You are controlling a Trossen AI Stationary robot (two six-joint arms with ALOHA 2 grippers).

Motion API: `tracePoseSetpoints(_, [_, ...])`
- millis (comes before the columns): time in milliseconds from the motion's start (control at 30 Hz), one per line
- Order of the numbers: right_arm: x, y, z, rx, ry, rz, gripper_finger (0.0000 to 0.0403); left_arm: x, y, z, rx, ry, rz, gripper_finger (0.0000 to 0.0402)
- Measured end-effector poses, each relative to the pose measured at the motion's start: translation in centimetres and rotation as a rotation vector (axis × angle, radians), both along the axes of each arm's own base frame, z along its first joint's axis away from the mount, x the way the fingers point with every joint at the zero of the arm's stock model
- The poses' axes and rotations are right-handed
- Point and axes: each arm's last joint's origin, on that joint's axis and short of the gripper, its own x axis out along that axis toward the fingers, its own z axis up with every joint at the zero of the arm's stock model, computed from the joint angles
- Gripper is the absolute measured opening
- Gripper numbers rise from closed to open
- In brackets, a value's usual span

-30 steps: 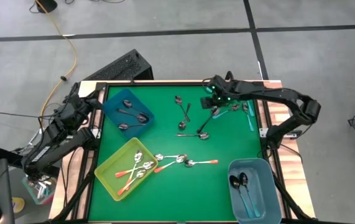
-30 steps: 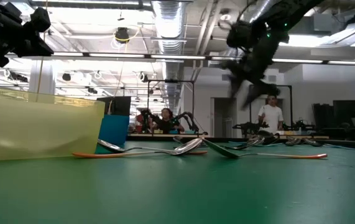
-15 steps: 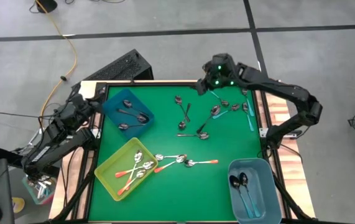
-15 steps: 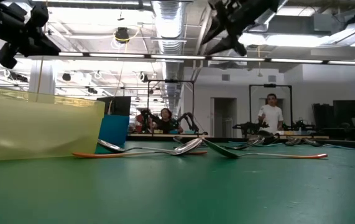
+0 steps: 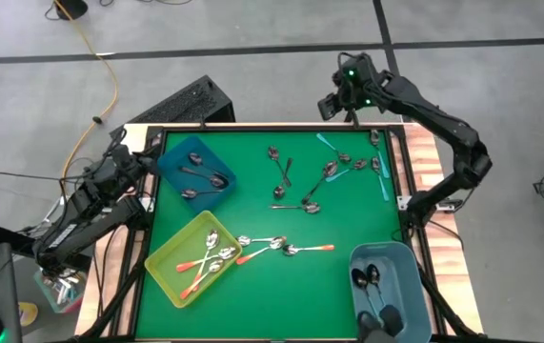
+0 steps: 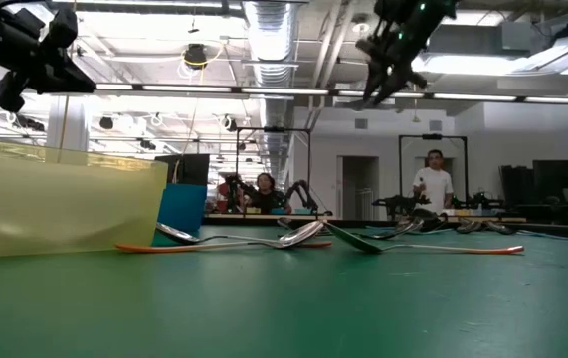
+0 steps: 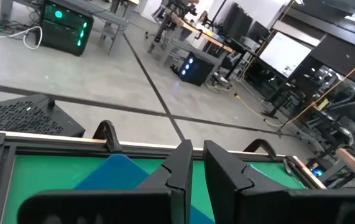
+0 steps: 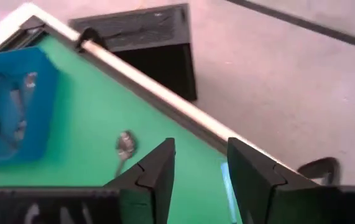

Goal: Sort silverware by color (type)
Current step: Put the blue spoon into the blue bin

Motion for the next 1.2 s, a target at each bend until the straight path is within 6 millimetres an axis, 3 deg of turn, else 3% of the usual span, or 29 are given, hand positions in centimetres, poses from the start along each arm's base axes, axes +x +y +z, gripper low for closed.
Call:
tracePoseSetpoints(100, [-0.1,-0.9,-1.5,0.042,0.084,0.0,0.0156,0.0,0.0,0.0,-0.009,-0.011,0.002,0.0025])
tracePoseSetpoints(433, [3.5,-3.9,-9.3,0.194,0.312,0.08,0.0158,0.0,0.0,-0.2,-0.025,0.001,0.004,0.0025])
tracePoseSetpoints(700, [5.1,-3.9,-13.6,0.321,0.44,0.107,0.0209,0.0,0.0,-0.2,-0.025,0.0,-0.002,0.0025])
tracePoseSetpoints(800, [5.2,-3.8,-14.2,0.297,0.505,0.082,0.0222,0.0,0.0,-0.2,-0.024,0.001,0.003,0.0025])
tracePoseSetpoints(1000, [3.5,-3.7,-14.4,0.386,0.61,0.018,0.022,0.0,0.0,-0.3,-0.027,0.019,0.001,0.0025])
tracePoseSetpoints(1200, [3.3,-2.8,-12.8,0.389,0.579,0.048,0.0203,0.0,-0.1,-0.4,-0.047,0.005,-0.012,0.0025])
